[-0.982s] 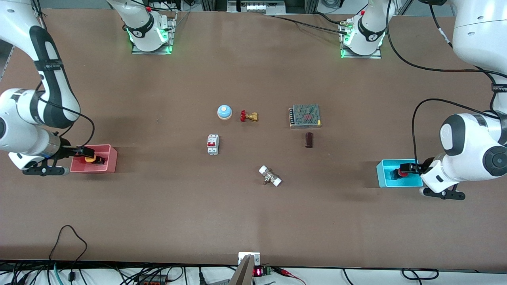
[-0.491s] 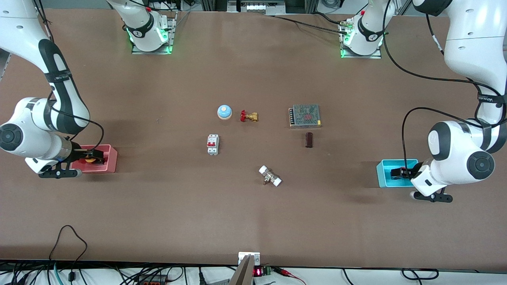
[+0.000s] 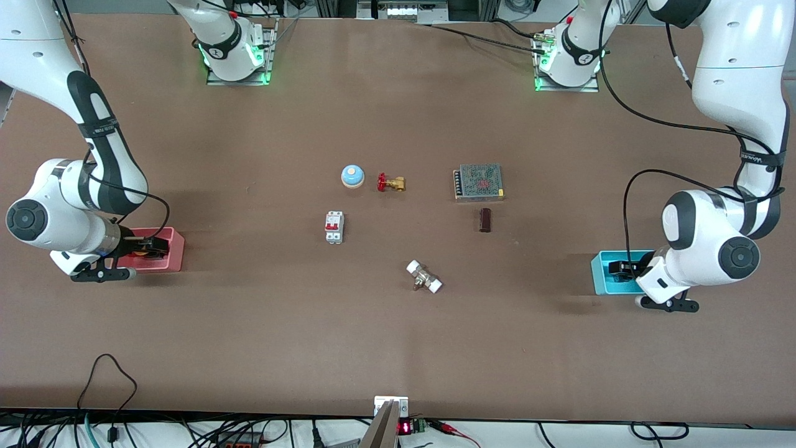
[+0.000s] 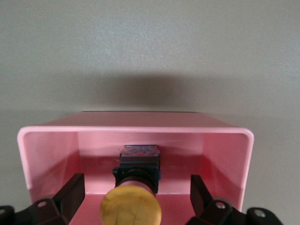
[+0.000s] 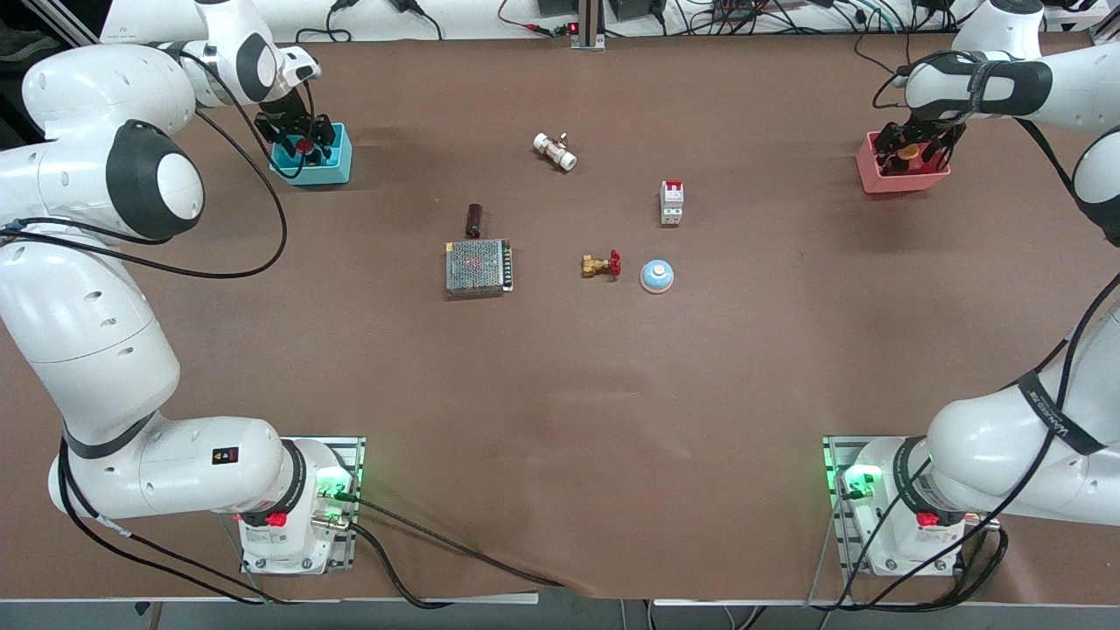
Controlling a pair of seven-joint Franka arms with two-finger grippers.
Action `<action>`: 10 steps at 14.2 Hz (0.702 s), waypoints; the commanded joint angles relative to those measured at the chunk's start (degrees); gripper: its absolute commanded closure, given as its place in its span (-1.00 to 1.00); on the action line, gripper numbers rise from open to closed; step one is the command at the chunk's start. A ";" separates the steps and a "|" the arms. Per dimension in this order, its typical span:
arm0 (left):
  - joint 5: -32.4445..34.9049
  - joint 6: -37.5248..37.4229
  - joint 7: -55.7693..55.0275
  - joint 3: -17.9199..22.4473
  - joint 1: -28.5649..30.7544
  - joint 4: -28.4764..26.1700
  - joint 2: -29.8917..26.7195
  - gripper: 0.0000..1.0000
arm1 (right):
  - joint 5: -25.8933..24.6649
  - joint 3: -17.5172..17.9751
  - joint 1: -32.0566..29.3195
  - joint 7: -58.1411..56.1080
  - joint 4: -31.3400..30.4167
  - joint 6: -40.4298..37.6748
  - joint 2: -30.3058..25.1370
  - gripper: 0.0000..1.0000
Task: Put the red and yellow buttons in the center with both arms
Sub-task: 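Grasp the yellow button with the right gripper while the left gripper grasps the red button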
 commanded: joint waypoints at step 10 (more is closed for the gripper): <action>-0.39 -15.22 0.41 -0.26 -0.43 7.91 -5.26 0.64 | -0.86 0.77 -1.22 -4.03 -0.10 0.11 -0.37 1.00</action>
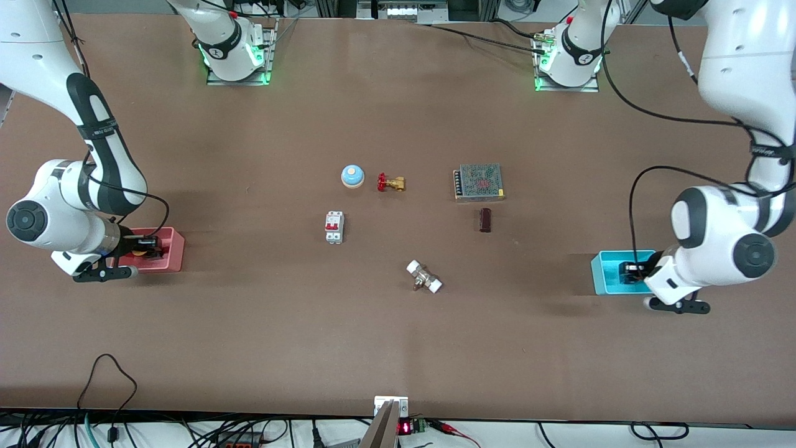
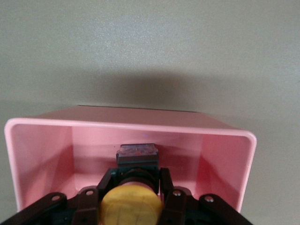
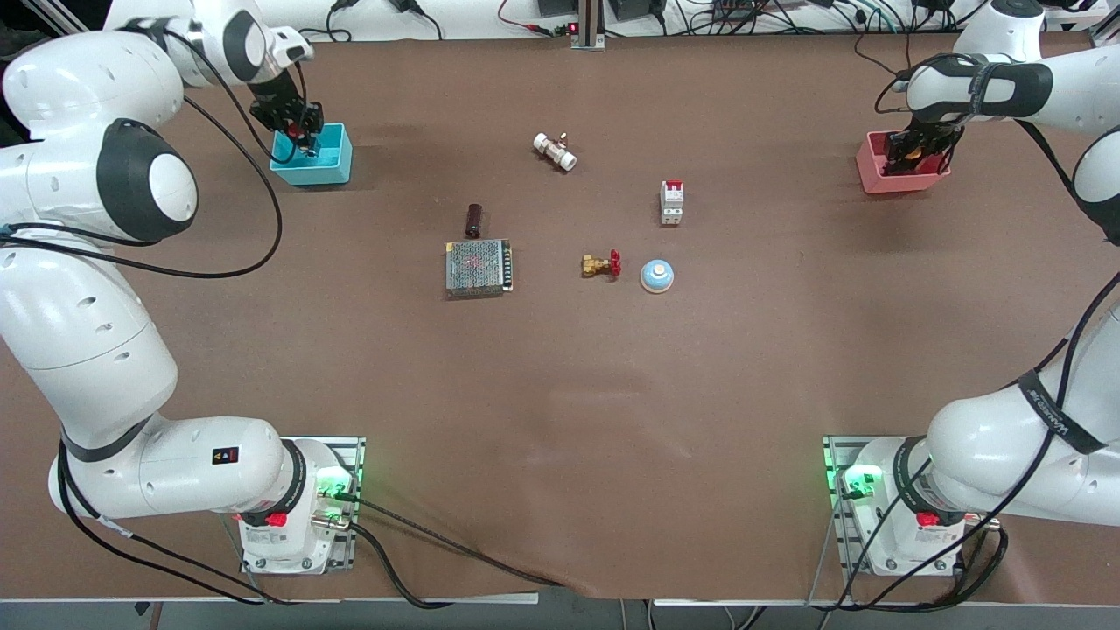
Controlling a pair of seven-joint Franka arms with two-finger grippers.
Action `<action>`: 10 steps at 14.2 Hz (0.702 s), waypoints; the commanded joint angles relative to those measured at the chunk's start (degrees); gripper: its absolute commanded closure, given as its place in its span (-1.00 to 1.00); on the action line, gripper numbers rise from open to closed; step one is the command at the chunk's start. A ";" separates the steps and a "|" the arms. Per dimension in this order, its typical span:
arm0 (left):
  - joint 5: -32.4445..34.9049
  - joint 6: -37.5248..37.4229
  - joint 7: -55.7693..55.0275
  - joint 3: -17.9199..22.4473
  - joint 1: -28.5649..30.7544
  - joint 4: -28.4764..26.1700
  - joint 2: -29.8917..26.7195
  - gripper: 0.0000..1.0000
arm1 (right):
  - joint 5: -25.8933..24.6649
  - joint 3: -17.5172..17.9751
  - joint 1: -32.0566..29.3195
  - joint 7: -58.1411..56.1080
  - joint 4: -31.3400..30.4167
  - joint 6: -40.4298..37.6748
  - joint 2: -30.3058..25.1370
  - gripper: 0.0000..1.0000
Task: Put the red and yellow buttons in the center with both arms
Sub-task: 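Grasp the yellow button with the right gripper while the left gripper grasps the red button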
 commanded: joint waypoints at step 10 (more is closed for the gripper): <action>-1.16 -6.97 -25.30 -0.25 -20.72 8.79 1.63 0.64 | -0.31 7.69 1.52 5.06 -0.02 -21.17 -15.61 1.00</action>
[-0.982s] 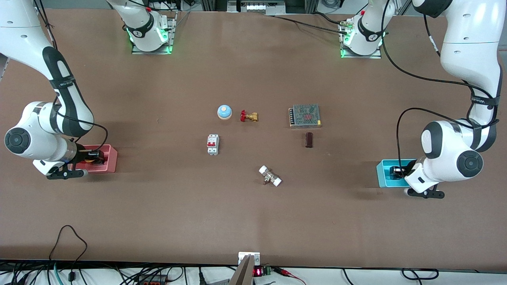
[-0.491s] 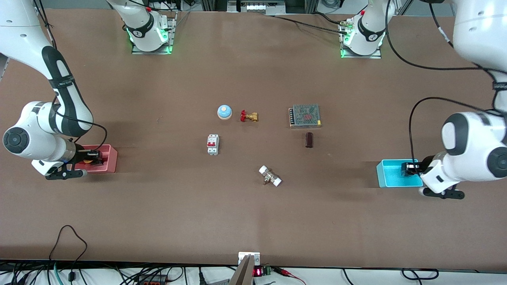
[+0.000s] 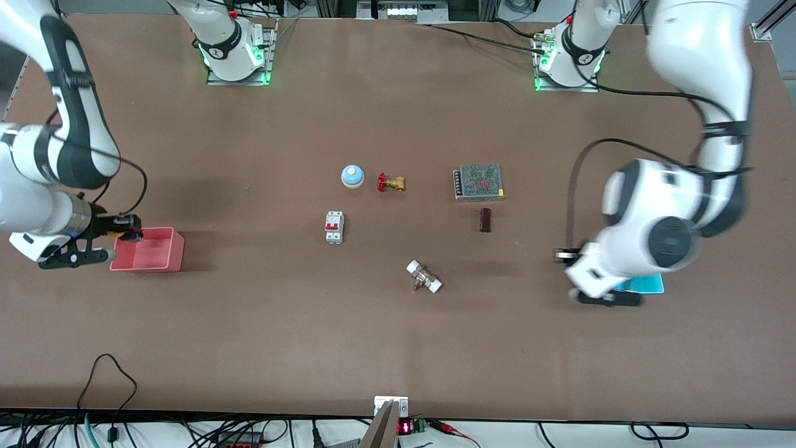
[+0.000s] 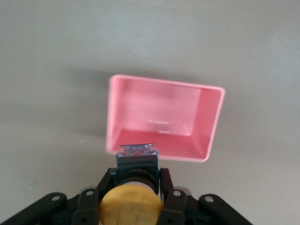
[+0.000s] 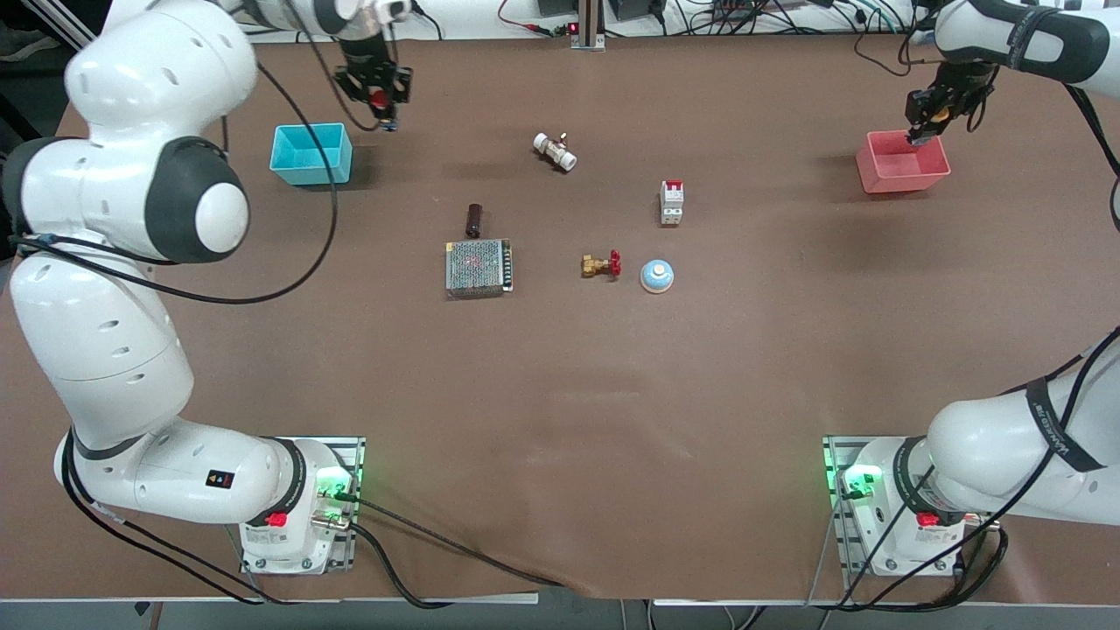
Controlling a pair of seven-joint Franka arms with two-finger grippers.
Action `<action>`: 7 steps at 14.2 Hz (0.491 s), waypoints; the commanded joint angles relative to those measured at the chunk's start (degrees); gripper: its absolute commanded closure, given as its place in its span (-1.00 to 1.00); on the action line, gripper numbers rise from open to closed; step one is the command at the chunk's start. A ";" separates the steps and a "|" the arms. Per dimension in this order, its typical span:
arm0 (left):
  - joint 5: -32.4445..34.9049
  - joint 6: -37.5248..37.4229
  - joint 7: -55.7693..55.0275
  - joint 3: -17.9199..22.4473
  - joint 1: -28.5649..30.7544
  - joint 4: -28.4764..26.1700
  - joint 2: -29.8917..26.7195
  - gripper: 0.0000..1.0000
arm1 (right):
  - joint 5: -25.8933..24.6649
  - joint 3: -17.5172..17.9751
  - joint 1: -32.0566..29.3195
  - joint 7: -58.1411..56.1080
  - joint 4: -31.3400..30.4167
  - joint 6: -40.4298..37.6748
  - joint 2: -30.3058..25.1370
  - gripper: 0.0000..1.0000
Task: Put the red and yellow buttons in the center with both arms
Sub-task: 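Carry the yellow button with the right gripper while the left gripper carries the red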
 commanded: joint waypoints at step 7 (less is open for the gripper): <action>-2.21 16.55 -12.76 1.24 -9.93 0.69 10.22 0.61 | -0.12 7.20 10.64 24.45 -2.97 3.05 2.05 1.00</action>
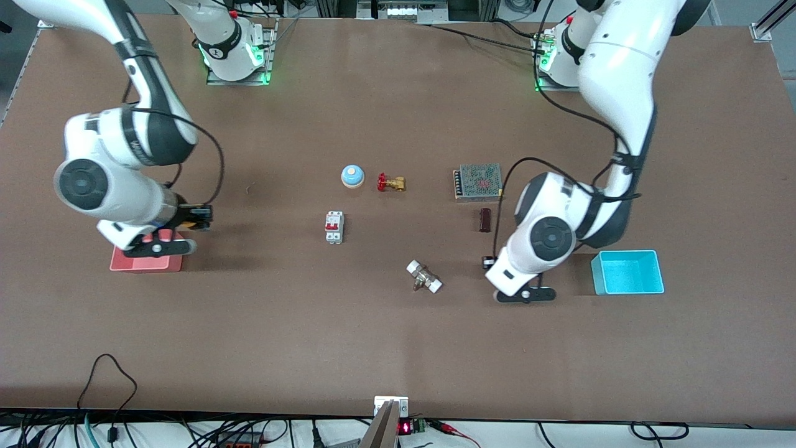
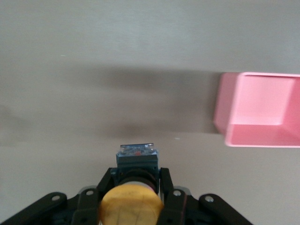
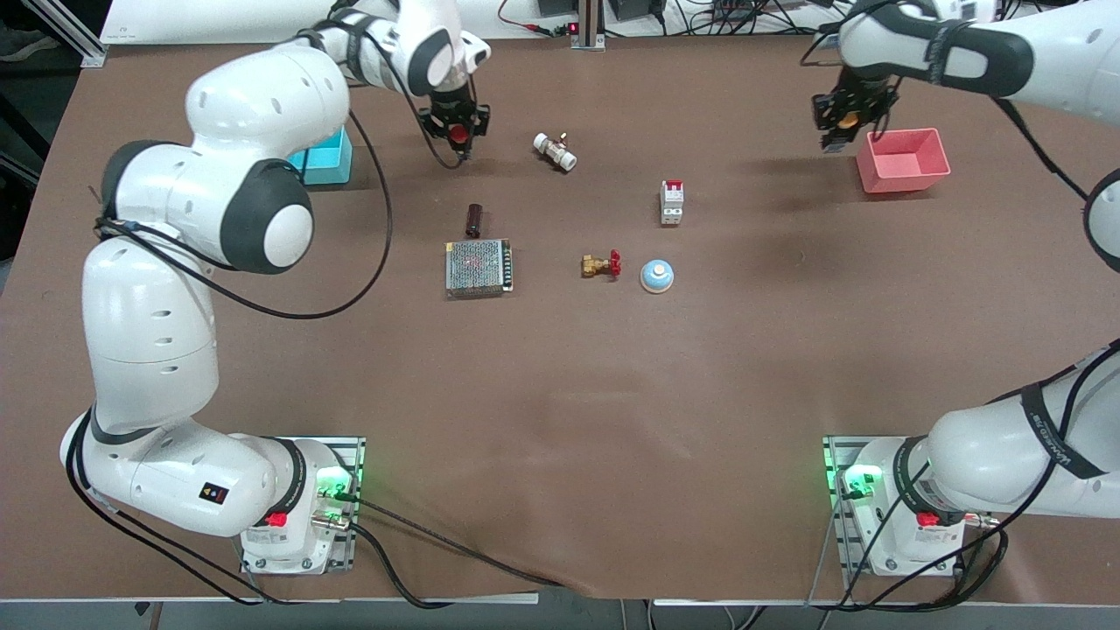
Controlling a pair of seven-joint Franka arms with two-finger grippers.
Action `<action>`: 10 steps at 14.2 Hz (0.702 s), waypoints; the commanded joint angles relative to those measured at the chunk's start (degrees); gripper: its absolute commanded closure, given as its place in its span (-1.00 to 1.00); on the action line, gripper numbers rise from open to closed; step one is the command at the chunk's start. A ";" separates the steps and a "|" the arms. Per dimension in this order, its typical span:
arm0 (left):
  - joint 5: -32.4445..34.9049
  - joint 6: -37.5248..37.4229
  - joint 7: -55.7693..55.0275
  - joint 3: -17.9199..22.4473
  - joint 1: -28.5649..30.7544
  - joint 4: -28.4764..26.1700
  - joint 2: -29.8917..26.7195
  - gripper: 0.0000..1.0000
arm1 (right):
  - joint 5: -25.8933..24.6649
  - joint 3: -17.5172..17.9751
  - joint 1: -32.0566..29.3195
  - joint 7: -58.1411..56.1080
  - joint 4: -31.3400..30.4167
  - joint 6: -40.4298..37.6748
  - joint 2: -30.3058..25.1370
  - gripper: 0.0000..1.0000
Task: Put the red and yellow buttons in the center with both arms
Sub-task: 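Carry the yellow button with the right gripper while the left gripper carries the red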
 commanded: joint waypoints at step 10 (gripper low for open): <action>-1.24 4.45 -1.00 1.20 -1.63 0.62 2.66 -1.00 | -3.12 -0.20 5.02 8.20 -6.18 15.82 9.57 0.99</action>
